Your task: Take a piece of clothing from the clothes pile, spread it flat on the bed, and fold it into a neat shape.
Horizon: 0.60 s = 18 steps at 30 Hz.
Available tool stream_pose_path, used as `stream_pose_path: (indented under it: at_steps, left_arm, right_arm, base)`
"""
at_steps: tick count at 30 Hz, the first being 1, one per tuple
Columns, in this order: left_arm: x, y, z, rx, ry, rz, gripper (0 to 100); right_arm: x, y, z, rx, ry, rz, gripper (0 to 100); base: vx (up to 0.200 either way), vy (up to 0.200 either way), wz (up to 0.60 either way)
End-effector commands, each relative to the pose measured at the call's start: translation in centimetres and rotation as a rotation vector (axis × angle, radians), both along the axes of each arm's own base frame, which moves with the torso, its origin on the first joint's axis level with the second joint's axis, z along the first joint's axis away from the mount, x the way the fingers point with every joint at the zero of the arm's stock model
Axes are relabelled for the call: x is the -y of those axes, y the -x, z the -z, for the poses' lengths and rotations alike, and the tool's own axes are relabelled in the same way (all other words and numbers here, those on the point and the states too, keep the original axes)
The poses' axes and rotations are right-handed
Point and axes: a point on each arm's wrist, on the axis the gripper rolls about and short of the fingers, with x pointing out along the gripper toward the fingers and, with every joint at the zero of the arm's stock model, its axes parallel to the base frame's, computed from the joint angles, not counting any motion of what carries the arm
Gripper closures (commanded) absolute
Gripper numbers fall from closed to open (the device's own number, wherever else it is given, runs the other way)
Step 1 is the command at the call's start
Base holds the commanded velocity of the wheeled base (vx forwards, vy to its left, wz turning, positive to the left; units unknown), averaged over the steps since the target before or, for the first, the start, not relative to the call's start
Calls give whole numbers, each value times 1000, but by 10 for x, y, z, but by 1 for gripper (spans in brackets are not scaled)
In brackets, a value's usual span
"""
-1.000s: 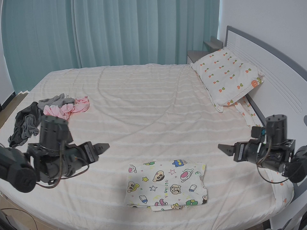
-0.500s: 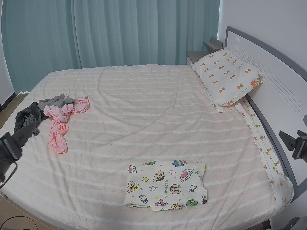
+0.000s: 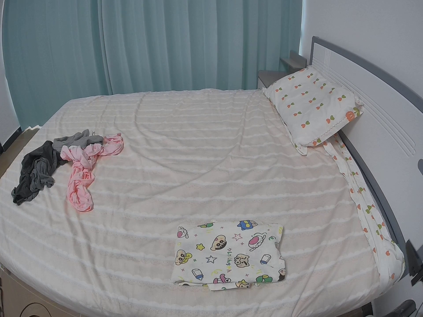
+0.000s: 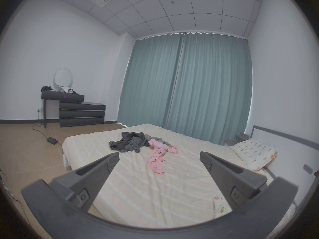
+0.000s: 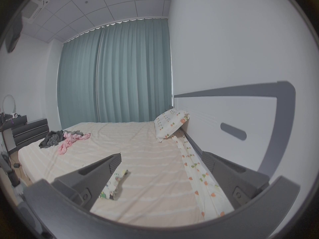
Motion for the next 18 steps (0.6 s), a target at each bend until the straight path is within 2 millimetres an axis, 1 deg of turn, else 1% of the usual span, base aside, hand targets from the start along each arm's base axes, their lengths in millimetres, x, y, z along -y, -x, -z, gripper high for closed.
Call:
stream_pose_path:
  at_steps: [1, 2, 3, 4, 5, 6, 8, 10, 11, 13, 15, 18]
  left_arm:
    - [5, -12, 65, -24, -31, 102, 0]
    - [6, -14, 63, 41, -37, 165, 0]
    - [7, -15, 61, 64, -46, 206, 0]
    - [8, -15, 63, 44, -52, 234, 0]
    - [8, -15, 63, 44, -52, 234, 0]
    - [10, -15, 64, 14, -96, 314, 0]
    - [11, -15, 65, -7, -157, 370, 0]
    - [11, -15, 66, -11, -166, 371, 0]
    - [11, -15, 66, -18, -180, 368, 0]
    - [11, -15, 66, -20, -181, 372, 0]
    - [11, -15, 68, -35, -180, 374, 0]
    - [11, -15, 68, -35, -175, 375, 0]
  right_arm:
    - [-1, 16, 29, 125, -6, -40, 0]
    - [0, 16, 29, 119, -7, -30, 0]
    - [0, 16, 30, 106, -10, -10, 0]
    - [1, 16, 30, 100, -8, 26, 0]
    - [1, 16, 30, 100, -8, 26, 0]
    - [4, 17, 29, 93, 11, 150, 0]
    - [5, 18, 29, 87, 75, 232, 0]
    - [5, 18, 29, 85, 92, 230, 0]
    - [5, 17, 29, 80, 141, 222, 0]
    - [5, 17, 28, 91, 182, 218, 0]
    - [5, 16, 28, 96, 184, 204, 0]
    - [2, 16, 29, 108, 152, 61, 0]
  base:
    - [0, 0, 0]
    - [0, 0, 0]
    - [0, 0, 0]
    - [0, 0, 0]
    - [0, 0, 0]
    - [0, 0, 0]
    - [0, 0, 0]
    - [0, 0, 0]
    - [0, 0, 0]
    - [0, 0, 0]
    - [0, 0, 0]
    - [0, 0, 0]
